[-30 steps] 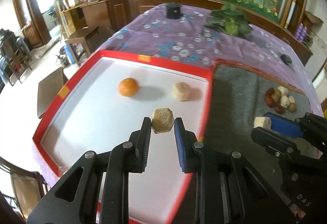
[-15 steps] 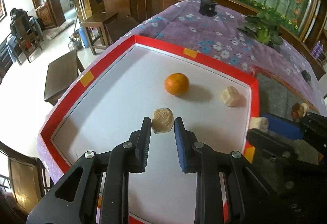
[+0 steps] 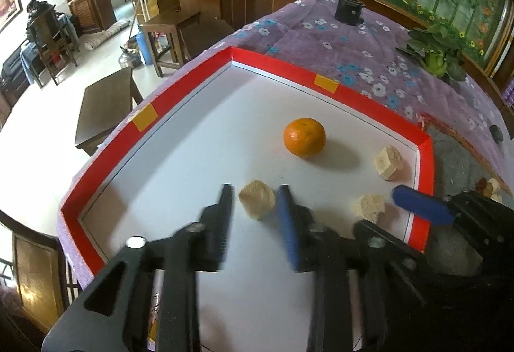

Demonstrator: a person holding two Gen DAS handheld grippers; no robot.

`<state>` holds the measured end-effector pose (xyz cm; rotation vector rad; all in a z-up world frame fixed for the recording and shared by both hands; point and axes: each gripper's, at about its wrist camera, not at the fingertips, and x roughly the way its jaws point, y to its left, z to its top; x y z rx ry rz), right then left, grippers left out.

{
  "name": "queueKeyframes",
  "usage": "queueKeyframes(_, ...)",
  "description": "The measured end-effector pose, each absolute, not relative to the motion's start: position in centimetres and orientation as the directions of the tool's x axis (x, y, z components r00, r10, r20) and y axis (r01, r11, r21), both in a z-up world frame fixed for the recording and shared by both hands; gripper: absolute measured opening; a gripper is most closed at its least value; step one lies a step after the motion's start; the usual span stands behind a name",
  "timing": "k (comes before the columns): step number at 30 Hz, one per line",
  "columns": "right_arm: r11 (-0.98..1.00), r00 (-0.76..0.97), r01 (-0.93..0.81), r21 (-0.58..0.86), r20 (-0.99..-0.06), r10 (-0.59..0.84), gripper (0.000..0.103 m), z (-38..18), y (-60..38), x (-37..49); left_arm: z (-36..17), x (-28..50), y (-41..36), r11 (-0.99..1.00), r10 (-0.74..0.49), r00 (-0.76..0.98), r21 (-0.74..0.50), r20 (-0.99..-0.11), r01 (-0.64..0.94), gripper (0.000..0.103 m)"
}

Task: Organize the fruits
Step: 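Carry both pale cakes into the tray and open both grippers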

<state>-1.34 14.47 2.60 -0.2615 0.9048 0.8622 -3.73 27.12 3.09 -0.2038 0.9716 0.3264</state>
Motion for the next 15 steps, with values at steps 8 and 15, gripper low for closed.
queueKeyframes(8,0.695,0.450,-0.712,0.099,-0.696,0.559,0.053,5.2,10.1,-3.5,5.2,-4.4,25.1,0.940,0.204,0.578,-0.006,-0.790,-0.340,0.055)
queueKeyframes(15,0.776,0.551,-0.618,0.124,-0.635,0.541,0.065,7.2,3.7,-4.5,6.4,-4.5,20.6,0.964,0.177,0.616,0.009,-0.768,-0.267,0.055)
